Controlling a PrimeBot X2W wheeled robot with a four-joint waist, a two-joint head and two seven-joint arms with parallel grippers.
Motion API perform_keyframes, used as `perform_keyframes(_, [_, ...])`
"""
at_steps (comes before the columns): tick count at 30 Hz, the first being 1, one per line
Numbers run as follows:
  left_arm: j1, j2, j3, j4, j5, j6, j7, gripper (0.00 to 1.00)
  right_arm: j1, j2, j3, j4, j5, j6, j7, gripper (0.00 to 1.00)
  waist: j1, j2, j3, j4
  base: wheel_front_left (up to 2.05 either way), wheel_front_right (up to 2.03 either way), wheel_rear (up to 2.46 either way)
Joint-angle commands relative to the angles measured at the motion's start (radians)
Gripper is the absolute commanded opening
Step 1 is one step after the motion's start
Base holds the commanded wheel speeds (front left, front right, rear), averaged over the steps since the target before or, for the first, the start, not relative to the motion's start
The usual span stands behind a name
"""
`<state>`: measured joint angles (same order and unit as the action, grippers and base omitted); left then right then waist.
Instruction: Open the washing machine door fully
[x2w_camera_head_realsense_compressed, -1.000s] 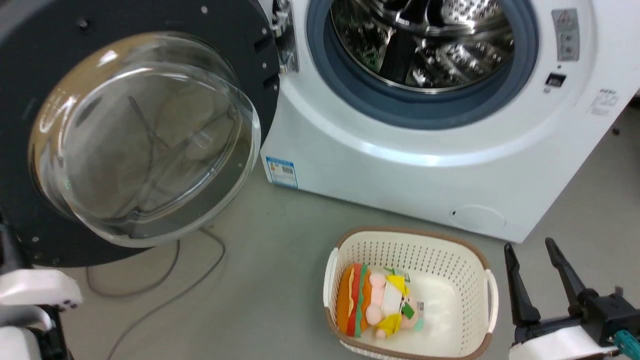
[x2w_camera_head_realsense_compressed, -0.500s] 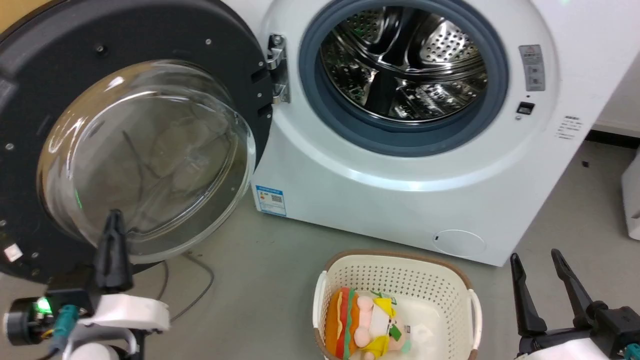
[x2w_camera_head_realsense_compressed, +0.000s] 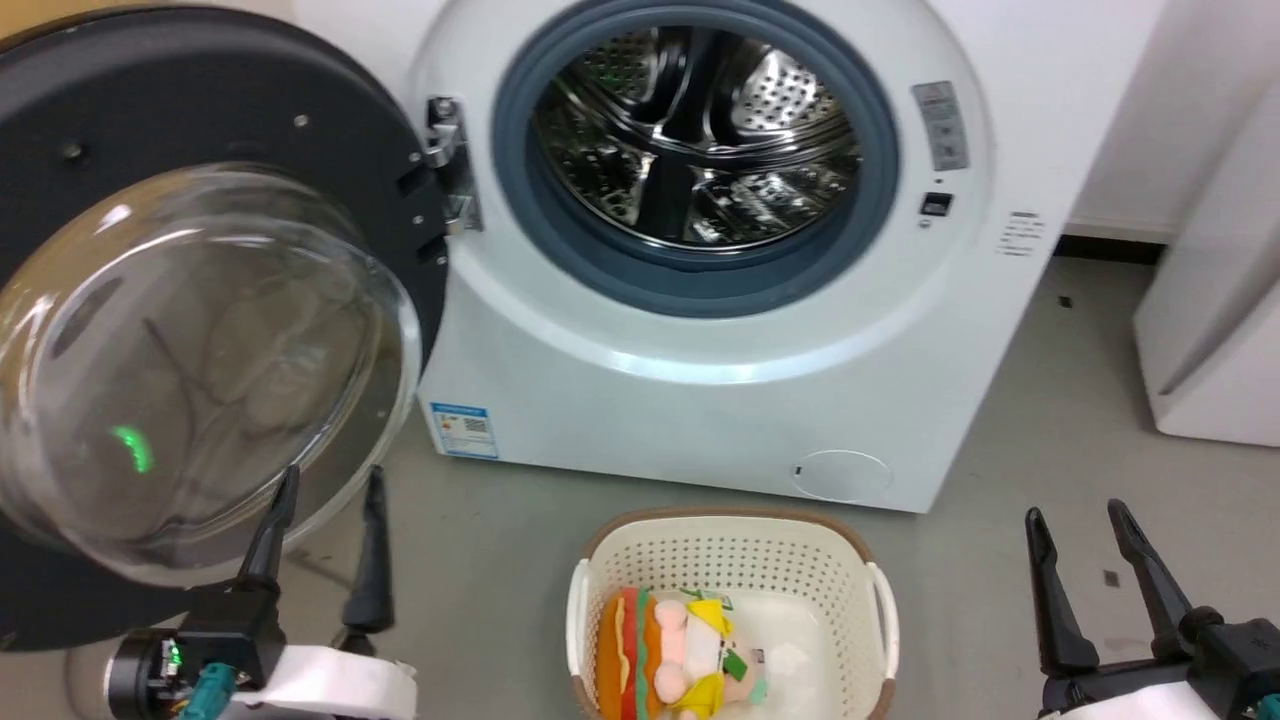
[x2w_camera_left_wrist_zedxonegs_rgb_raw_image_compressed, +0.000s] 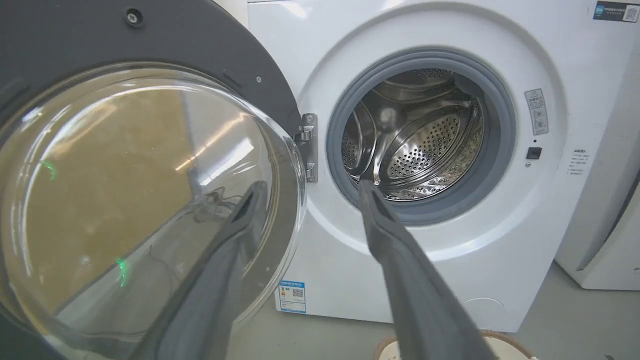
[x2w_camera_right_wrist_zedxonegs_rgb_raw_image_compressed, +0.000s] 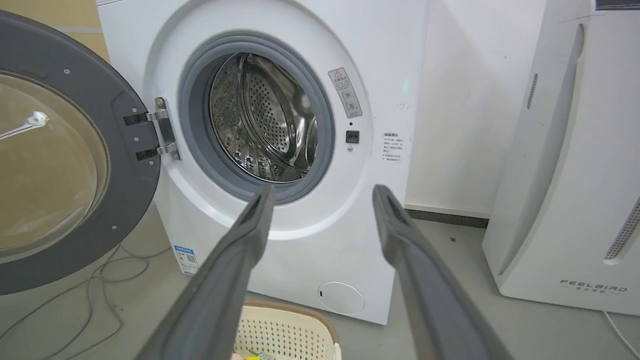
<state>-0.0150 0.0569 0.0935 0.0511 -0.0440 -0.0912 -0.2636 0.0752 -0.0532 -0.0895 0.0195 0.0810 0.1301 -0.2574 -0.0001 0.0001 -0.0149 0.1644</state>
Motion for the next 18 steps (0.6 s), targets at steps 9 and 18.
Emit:
perform_keyframes(9, [0.039,-0.005,-0.026,0.011,-0.016,0.001,0.002,1.0,0.021,0.003,0.007,-0.005,0.004,0.001,-0.004,1.0,0.0001,-0.0001,-0.006,-0.092,0.0,0.0,0.0])
perform_keyframes(18, [0.058,-0.007,-0.041,0.025,-0.005,0.018,0.0,0.0,0.02,0.0,0.014,0.005,0.001,0.0,0.001,0.0,0.0001,-0.0001,-0.013,-0.134,0.0,0.0,0.0])
